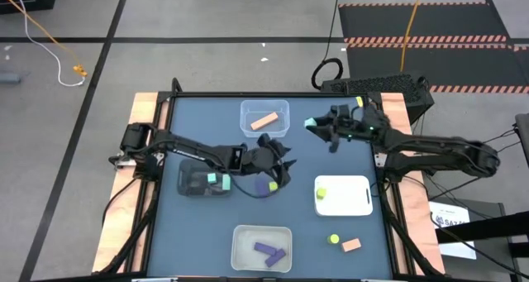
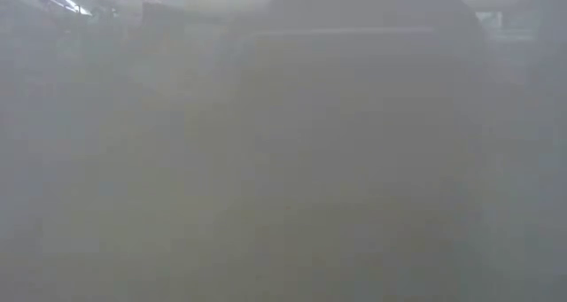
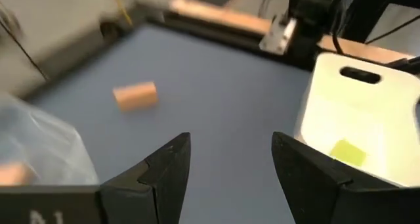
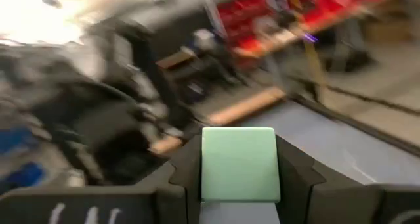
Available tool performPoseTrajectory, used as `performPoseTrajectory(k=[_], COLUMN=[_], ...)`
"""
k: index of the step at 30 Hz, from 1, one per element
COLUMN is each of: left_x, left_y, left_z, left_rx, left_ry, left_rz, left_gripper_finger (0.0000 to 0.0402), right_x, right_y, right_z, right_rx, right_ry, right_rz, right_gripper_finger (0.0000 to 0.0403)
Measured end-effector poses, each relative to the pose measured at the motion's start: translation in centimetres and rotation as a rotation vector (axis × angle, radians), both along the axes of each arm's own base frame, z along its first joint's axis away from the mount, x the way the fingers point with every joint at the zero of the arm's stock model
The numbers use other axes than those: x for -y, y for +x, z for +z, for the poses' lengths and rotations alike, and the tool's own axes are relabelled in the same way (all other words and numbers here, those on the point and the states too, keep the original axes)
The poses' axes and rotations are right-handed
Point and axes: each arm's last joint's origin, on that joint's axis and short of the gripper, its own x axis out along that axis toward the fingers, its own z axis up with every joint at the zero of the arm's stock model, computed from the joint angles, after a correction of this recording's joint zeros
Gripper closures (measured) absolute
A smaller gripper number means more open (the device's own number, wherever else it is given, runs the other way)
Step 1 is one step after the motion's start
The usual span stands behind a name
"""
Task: Sort & place blocks by color
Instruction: Put the blue block into the black bin
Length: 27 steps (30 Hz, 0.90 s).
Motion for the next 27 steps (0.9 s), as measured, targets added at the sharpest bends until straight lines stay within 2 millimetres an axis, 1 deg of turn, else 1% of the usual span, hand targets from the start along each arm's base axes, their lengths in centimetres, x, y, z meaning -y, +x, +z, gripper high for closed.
performPoseTrajectory(k=[2,4,8,11,14,19,21,24,27], left_x=[0.5,1.1,2.0,2.1,1.7,1.3,1.4,1.9,2.2], left_y=[0.1,0.1,0.2,0.3,0.3,0.4,0.4,0.5,0.5], left_z=[0.5,1.0,2.6,3.7,4.5,5.0,5.0,4.9,5.0], left_rx=[0.015,0.014,0.019,0.044,0.088,0.163,0.174,0.199,0.189], left_ry=[0.122,0.272,0.569,0.714,0.76,0.717,0.711,0.72,0.764], left_rz=[-0.001,0.015,0.062,0.052,0.073,0.097,0.075,-0.017,-0.038], left_gripper_finger=[0.0188,0.0188,0.0188,0.0188,0.0188,0.0188,0.0188,0.0188,0.0188], right_x=[-0.4,-0.8,-1.4,-1.9,-2.5,-3.2,-3.2,-3.2,-3.1], right_y=[-0.2,-0.3,-0.1,0.2,0.7,1.4,1.7,2.1,2.4], right_z=[0.8,1.2,1.2,1.1,1.1,1.0,0.9,0.8,0.7], right_rx=[0.064,0.093,0.097,0.103,0.12,0.151,0.162,0.178,0.198], right_ry=[-0.013,-0.004,0.056,0.098,0.119,0.121,0.123,0.13,0.147], right_rz=[0.055,0.096,0.133,0.165,0.204,0.203,0.181,0.153,0.154], right_gripper_finger=[0.0289,0.0289,0.0289,0.0289,0.0289,0.0289,0.0289,0.0289,0.0289])
